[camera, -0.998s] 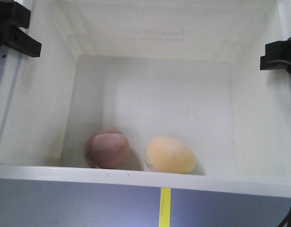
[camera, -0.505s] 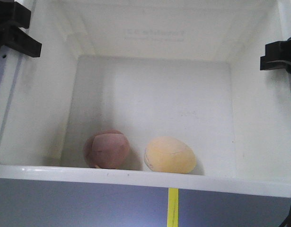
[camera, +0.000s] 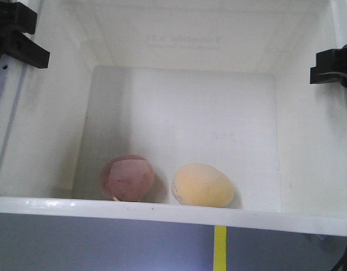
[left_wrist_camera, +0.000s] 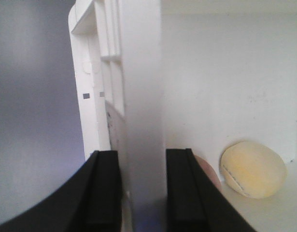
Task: Place moving items into box and shelve
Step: 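Hold the tote by its rims with both grippers during driving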
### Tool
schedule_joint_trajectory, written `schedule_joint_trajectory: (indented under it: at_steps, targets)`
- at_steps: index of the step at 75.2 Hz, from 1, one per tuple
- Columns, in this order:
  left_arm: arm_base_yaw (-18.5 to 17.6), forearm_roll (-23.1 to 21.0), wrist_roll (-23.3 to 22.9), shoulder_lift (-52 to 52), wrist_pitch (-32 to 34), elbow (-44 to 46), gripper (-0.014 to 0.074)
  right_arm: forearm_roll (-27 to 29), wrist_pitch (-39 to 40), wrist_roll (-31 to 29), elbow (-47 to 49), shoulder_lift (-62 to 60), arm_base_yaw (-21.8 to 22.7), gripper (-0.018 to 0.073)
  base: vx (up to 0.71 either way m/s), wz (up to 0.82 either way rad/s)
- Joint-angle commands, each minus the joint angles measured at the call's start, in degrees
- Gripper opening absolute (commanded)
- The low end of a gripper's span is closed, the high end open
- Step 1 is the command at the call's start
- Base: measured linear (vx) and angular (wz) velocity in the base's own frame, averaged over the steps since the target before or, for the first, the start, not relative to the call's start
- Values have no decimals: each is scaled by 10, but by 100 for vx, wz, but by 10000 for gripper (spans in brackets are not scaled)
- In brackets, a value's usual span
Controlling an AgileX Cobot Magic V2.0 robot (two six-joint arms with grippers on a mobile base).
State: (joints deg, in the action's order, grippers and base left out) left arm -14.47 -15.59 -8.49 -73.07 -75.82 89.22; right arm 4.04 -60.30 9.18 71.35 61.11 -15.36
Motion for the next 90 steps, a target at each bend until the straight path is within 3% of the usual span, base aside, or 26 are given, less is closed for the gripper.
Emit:
schedule_joint_trajectory:
  at_steps: [1,90]
  targets:
    - [0,-60,-7,20,42,26,-3,20,75,-11,22,-14,-1,-6,63,-3]
    - [0,-59,-7,20,42,26,-3,20,75,-11,22,-14,-1,-6,62,-8]
